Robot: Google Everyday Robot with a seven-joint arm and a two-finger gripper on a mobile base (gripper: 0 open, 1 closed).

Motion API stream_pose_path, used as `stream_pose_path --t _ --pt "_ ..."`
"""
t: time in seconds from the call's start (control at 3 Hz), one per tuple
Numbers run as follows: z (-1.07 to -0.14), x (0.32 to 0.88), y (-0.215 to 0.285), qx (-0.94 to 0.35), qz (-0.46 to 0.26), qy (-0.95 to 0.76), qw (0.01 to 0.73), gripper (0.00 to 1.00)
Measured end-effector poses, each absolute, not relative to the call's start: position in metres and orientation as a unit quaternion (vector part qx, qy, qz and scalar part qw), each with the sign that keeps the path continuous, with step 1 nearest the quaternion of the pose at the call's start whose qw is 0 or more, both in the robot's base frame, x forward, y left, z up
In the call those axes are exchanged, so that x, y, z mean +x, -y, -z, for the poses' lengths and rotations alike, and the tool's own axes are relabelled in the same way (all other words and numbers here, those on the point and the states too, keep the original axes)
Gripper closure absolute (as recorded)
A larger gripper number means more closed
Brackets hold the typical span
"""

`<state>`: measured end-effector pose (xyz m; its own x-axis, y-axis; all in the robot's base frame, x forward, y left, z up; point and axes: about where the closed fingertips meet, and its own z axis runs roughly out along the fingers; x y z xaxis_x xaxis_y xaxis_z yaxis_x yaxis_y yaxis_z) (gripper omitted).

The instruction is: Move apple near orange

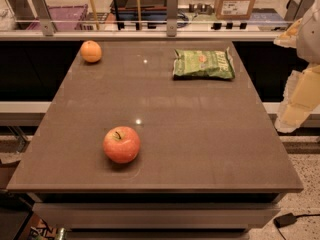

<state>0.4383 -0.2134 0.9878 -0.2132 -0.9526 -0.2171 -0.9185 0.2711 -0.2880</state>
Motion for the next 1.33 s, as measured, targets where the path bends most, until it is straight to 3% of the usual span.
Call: stream_pose_path --t 0.67,1.33 --pt "-0.989 0.437 0.208 -0.601 0.047 -0.776 0.186 0.0" --pt "-0.979 0.428 0.184 -0.593 -0.031 -0.77 0.234 0.0"
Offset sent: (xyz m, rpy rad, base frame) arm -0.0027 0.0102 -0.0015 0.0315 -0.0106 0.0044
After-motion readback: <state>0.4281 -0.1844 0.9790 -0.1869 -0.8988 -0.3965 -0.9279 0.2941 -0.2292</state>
